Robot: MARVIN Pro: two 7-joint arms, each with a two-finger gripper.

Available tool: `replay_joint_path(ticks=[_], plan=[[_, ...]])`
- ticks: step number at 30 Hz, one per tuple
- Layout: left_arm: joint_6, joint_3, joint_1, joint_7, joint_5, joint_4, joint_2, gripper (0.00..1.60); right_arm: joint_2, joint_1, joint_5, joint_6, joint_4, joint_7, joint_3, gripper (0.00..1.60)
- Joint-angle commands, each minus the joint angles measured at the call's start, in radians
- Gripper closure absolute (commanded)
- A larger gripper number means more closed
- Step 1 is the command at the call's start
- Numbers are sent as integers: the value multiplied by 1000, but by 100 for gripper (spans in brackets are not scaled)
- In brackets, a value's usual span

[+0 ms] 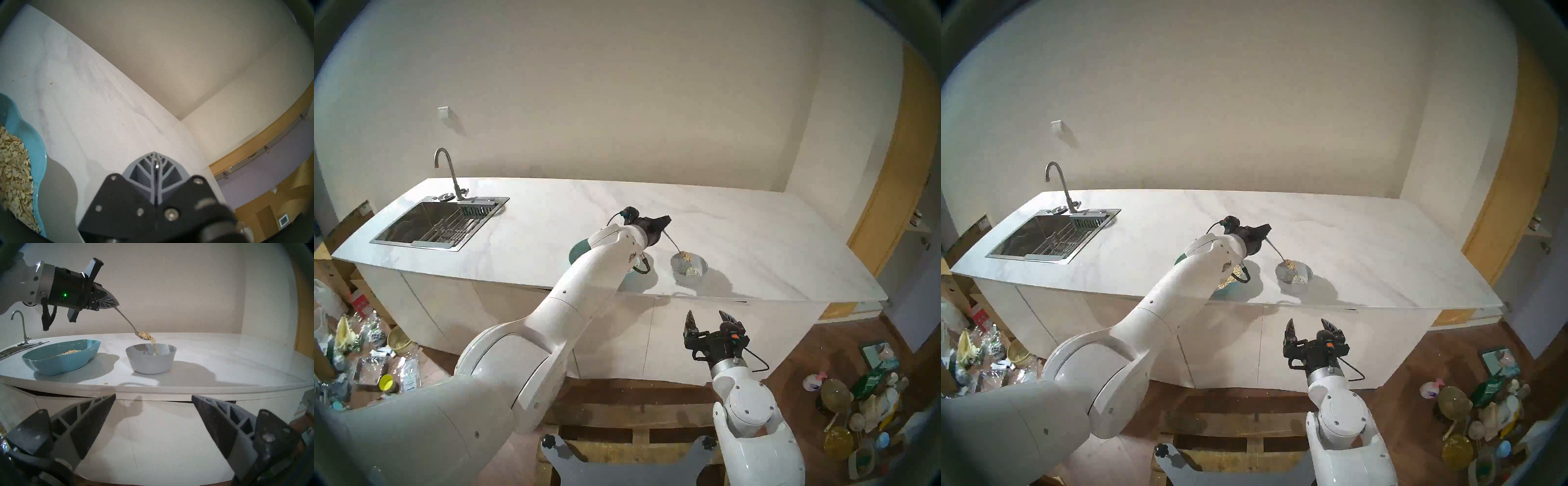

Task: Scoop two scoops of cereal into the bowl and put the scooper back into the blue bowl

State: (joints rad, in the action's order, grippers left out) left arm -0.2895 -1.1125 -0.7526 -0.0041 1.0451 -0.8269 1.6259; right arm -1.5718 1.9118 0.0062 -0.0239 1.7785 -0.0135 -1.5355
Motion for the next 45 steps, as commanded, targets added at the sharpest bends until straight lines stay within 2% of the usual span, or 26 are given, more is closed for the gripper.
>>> replay_joint_path(ticks=[1, 10, 25, 39, 41, 45], plan=[[-31, 0, 30, -18, 0, -70, -22, 160, -1, -5, 0, -4, 25, 0, 0, 0], [-23, 16, 57, -17, -15, -61, -8, 160, -1, -6, 0, -4, 24, 0, 0, 0], [-18, 151, 107, -33, -76, -41, 15, 160, -1, -6, 0, -4, 24, 0, 0, 0], [-46, 184, 128, -18, -113, -96, -44, 160, -1, -6, 0, -4, 24, 0, 0, 0], [-47, 209, 132, -16, -141, -111, -60, 160, -1, -6, 0, -4, 24, 0, 0, 0], [-52, 223, 124, -3, -147, -132, -67, 160, -1, -5, 0, -4, 25, 0, 0, 0]])
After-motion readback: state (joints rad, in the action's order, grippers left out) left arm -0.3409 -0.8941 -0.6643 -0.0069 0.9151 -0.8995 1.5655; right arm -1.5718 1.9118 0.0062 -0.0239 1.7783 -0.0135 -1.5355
